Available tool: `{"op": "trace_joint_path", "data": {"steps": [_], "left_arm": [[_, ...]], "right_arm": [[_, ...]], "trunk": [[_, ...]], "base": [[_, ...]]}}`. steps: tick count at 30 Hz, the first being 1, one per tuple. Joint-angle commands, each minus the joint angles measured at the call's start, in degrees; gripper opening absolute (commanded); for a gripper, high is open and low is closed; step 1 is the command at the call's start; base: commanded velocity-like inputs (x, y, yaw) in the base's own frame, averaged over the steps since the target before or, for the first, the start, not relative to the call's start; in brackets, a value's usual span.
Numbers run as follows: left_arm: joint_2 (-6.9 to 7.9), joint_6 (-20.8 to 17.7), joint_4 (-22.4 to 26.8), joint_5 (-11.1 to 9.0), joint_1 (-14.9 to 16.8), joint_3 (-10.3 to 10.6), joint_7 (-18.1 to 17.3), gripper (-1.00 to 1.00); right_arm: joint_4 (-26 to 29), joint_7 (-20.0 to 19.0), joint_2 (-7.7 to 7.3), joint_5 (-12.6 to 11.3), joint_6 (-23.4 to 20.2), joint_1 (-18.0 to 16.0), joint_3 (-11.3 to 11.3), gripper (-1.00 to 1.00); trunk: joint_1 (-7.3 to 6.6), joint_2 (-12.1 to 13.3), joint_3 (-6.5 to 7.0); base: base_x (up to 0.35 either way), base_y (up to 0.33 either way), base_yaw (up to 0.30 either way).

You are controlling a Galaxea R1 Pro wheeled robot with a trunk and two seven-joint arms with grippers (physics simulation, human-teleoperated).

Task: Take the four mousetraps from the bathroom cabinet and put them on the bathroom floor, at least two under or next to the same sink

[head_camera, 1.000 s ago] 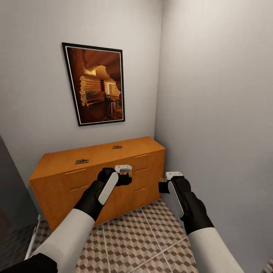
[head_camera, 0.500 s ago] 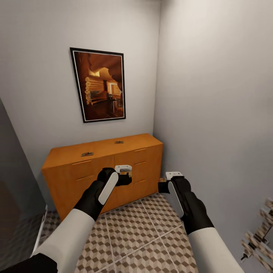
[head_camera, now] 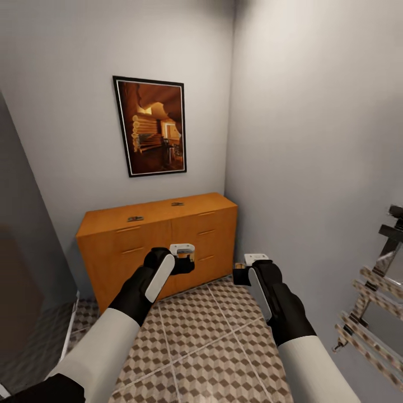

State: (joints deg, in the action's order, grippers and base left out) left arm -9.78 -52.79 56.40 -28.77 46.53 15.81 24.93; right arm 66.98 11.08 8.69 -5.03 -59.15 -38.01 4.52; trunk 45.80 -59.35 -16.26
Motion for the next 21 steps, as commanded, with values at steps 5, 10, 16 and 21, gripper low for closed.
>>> {"op": "trace_joint_path", "data": {"steps": [5, 10, 16, 21], "left_arm": [[0.03, -0.12, 0.06, -0.65, 0.05, 0.09, 0.56, -1.0], [0.03, -0.12, 0.07, -0.66, 0.05, 0.09, 0.56, -1.0], [0.03, -0.12, 0.03, -0.68, 0.05, 0.09, 0.56, -1.0], [0.03, -0.12, 0.04, -0.72, 0.05, 0.09, 0.56, -1.0]], "right_arm": [[0.0, 0.54, 0.02, -0.51, -0.18, -0.05, 0.08, -1.0], [-0.01, 0.55, 0.18, -0.6, -0.26, -0.05, 0.14, -1.0], [-0.01, 0.53, 0.17, -0.6, -0.26, -0.05, 0.14, -1.0], [-0.01, 0.59, 0.18, -0.6, -0.26, -0.05, 0.14, -1.0]], "trunk": [[-0.03, -0.06, -0.08], [-0.03, -0.06, -0.08], [-0.03, -0.06, -0.08], [-0.03, -0.06, -0.08]], "base": [[-0.335, 0.0, 0.0], [-0.335, 0.0, 0.0], [-0.335, 0.0, 0.0], [-0.335, 0.0, 0.0]]}}
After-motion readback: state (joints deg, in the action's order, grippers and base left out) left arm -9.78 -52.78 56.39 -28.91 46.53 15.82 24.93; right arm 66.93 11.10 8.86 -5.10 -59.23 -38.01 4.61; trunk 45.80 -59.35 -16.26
